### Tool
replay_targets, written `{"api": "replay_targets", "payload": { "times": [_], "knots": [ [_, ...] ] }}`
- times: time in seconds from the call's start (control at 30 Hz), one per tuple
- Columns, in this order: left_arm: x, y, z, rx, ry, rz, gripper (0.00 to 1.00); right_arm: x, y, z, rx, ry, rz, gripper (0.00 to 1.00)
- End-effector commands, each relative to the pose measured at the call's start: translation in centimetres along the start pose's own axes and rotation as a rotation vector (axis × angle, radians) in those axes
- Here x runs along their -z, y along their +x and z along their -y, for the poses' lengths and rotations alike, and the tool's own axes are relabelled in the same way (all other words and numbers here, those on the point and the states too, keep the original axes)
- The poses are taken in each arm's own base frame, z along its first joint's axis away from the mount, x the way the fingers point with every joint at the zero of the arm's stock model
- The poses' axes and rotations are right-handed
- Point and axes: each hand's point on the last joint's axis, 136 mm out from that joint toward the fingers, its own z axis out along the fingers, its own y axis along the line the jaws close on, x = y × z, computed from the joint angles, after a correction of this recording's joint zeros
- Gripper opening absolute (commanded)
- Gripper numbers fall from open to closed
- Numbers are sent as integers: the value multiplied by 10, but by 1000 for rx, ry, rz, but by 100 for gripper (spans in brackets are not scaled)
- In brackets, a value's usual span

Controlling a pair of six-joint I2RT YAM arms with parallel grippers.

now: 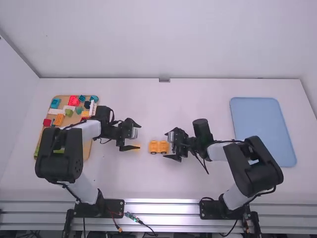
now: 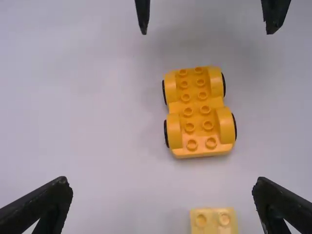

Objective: Assemble lego blocks to make yellow taxi

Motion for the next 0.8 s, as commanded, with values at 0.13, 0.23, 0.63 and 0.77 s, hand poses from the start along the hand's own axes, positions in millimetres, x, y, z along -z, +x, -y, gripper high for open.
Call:
{"api": "replay_targets", "payload": {
  "times": [0.13,0.23,0.63,0.77],
  "knots": [
    [-7,4,21,115,-9,35,99,1,3,-5,9,-34,46,99],
    [-9,12,20,181,-26,-7,99,-3,12,-3,-15,-31,40,99],
    [-4,29,35,165,-46,-22,99,-23,19,11,-158,-118,84,99],
    [8,31,38,148,-60,15,99,-23,23,7,-170,-122,76,99]
  ]
}}
